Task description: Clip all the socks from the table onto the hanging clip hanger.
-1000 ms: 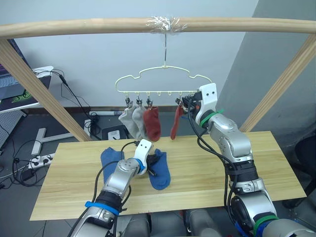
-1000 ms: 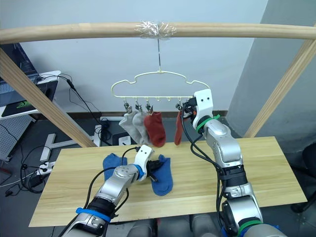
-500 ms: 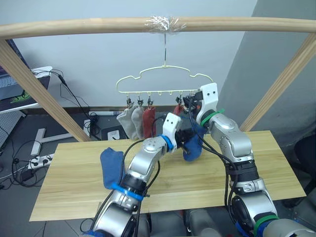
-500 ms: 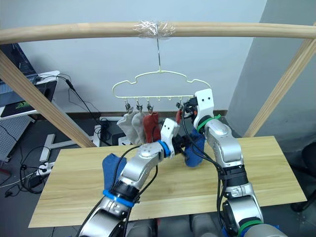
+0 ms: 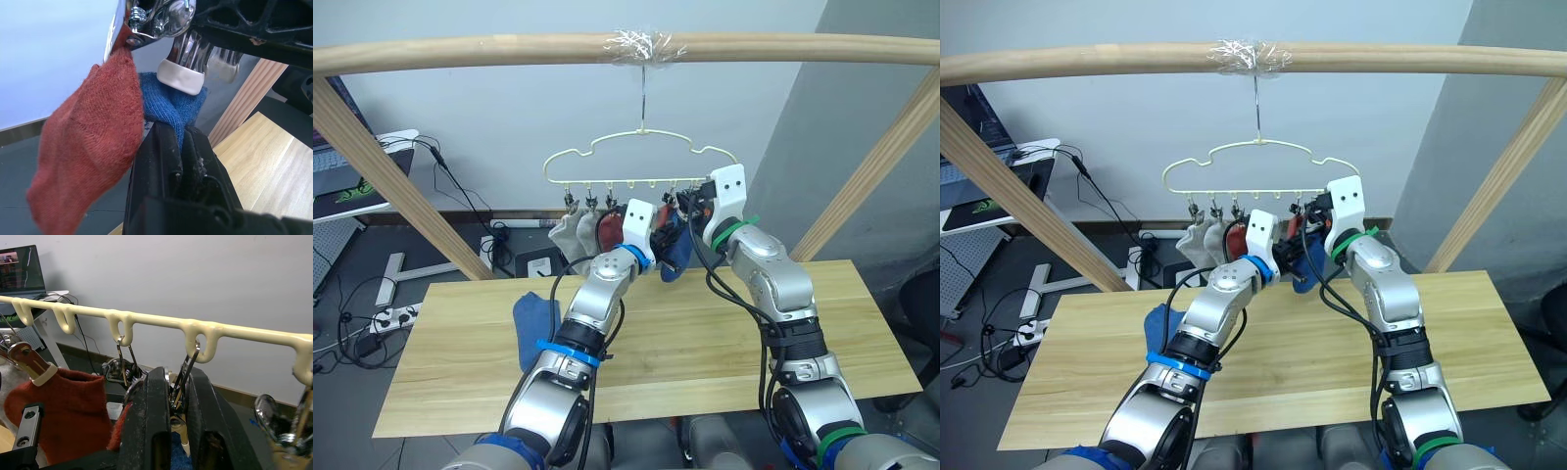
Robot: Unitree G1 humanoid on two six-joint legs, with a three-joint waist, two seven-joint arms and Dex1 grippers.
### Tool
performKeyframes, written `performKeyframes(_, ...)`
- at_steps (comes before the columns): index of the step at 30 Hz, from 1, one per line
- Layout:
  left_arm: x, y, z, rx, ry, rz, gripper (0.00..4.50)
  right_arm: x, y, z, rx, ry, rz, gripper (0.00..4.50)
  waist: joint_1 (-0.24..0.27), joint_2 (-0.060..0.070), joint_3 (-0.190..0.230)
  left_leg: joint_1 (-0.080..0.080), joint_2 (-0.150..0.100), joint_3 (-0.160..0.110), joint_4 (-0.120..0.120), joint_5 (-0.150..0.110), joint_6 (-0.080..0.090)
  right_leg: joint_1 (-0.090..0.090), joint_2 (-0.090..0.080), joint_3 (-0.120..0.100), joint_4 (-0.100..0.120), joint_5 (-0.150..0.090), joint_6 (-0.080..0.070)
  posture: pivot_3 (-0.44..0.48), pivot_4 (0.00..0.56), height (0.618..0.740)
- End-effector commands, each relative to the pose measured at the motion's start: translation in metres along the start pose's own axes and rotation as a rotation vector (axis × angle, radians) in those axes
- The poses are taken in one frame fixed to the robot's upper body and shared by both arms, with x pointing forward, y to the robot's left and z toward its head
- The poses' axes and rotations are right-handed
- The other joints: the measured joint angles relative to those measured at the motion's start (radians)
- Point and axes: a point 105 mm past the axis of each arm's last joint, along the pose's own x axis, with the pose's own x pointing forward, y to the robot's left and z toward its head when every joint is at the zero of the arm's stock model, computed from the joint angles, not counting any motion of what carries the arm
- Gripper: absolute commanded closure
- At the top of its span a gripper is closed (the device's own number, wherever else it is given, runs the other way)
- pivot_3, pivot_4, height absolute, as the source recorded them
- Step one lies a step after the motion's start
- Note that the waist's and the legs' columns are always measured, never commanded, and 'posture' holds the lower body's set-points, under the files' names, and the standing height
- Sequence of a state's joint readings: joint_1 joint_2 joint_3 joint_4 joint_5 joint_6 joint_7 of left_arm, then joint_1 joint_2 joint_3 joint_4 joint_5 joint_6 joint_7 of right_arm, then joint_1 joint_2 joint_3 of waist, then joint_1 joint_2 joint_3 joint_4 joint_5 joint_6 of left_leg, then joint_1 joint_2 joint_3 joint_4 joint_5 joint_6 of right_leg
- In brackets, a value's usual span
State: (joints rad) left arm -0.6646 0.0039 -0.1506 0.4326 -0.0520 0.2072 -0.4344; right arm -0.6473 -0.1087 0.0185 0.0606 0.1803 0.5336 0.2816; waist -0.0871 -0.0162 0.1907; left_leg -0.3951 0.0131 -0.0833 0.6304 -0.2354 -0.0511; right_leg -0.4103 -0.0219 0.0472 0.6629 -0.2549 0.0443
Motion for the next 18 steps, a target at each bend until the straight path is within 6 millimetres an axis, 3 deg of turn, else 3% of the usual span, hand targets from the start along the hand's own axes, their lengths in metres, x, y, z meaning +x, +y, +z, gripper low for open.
performKeyframes(1,-0.0005,-0.0014,0.0292,0.045,-0.11,-0.015,4.5,-0.003,0.0009,0.0168,-0.005,-0.062,0.005,4.43,0.0,0.0,0.0,0.0,0.0,0.0,0.0,0.0,0.0,0.0,0.0,0.0,0.0,0.0,0.0,-0.092,0.166,0.737)
performKeyframes(9,-0.0041,-0.0008,0.0372,0.061,-0.146,-0.021,4.5,-0.0037,0.0008,0.0125,-0.024,-0.05,0.009,4.43,0.0,0.0,0.0,0.0,0.0,0.0,0.0,0.0,0.0,0.0,0.0,0.0,0.0,0.0,0.0,-0.088,0.165,0.737)
performKeyframes(15,-0.005,-0.0058,0.0362,0.102,-0.156,-0.042,4.5,-0.004,-0.001,0.0137,0.018,-0.054,-0.009,2.38,0.0,0.0,0.0,0.0,0.0,0.0,0.0,0.0,0.0,0.0,0.0,0.0,0.0,0.0,0.0,-0.091,0.166,0.737)
performKeyframes(18,-0.0081,-0.008,0.0308,0.15,-0.148,-0.051,3.7,-0.0063,-0.0007,0.0114,0.01,-0.041,-0.009,1.36,0.0,0.0,0.0,0.0,0.0,0.0,0.0,0.0,0.0,0.0,0.0,0.0,0.0,0.0,0.0,-0.093,0.166,0.737)
